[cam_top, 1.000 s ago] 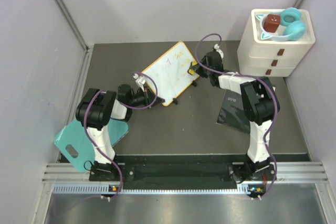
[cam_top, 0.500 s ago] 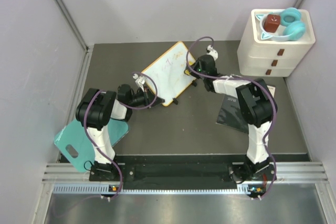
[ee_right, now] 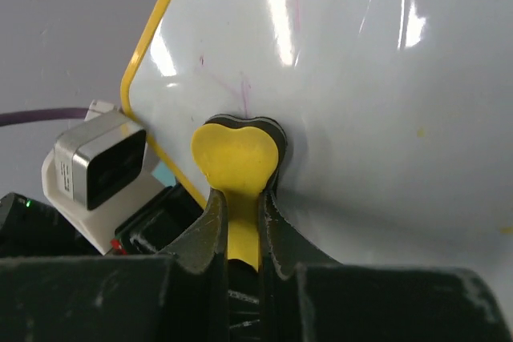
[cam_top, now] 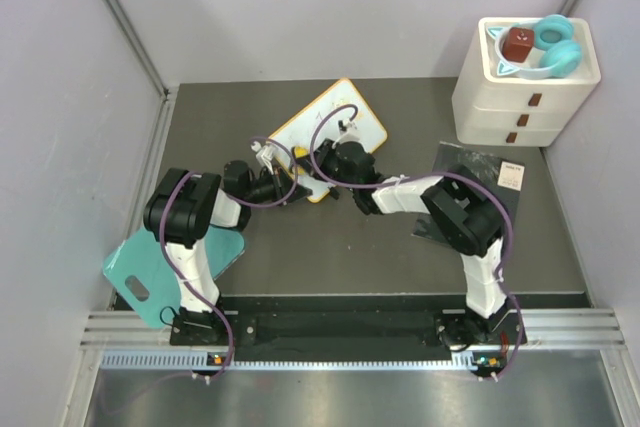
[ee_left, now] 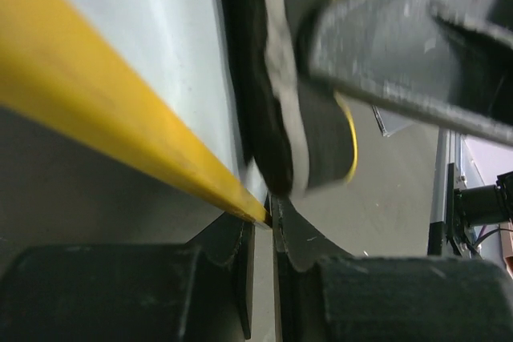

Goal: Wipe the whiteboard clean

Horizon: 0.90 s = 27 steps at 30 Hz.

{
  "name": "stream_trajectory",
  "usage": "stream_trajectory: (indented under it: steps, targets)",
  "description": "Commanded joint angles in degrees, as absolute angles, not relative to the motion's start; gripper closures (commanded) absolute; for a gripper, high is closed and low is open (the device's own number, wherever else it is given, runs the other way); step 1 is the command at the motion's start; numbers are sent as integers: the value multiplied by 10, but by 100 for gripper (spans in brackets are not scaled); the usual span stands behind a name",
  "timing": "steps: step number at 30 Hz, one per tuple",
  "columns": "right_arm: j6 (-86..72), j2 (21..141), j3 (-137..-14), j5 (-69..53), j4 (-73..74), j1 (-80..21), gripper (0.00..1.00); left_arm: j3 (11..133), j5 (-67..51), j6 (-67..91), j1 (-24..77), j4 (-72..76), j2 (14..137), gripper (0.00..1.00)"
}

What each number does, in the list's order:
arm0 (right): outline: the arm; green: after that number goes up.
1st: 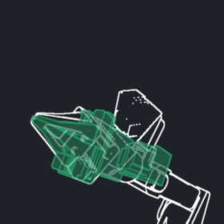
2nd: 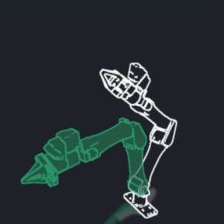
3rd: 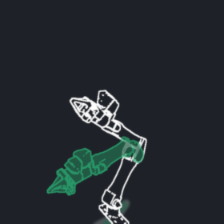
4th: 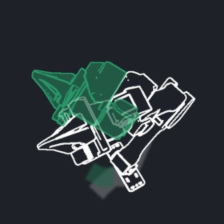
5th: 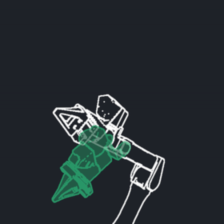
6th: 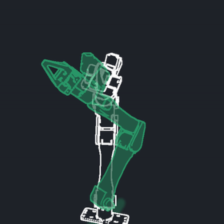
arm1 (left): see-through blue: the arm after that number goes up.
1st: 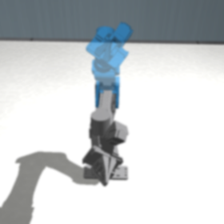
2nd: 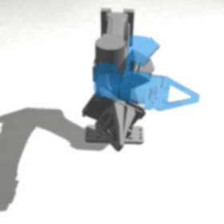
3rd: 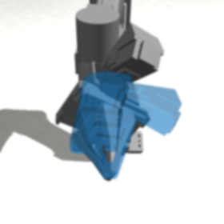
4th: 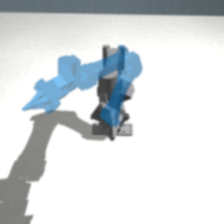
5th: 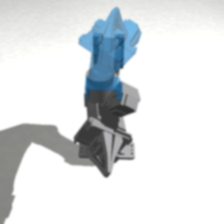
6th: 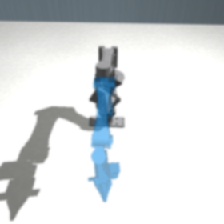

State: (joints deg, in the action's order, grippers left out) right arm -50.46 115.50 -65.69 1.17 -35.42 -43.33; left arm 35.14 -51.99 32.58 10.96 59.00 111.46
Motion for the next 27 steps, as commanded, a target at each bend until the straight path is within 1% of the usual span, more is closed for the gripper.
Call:
stream_trajectory:
  steps: [1,9,16,22,27]
  targets:
    - [-525,1203,-604,-9,-193,-447,100,344,-606,248,142,545,1113,100]
    - [-513,1115,-580,48,-127,-394,100,343,-606,247,142,545,1110,100]
    - [-508,1095,-559,46,-125,-322,100,342,-607,247,143,547,1110,100]
    - [-463,1112,-620,53,-97,-309,100,344,-609,248,144,549,1112,100]
    - [-444,1130,-680,35,-91,-307,100,344,-609,248,144,548,1112,100]
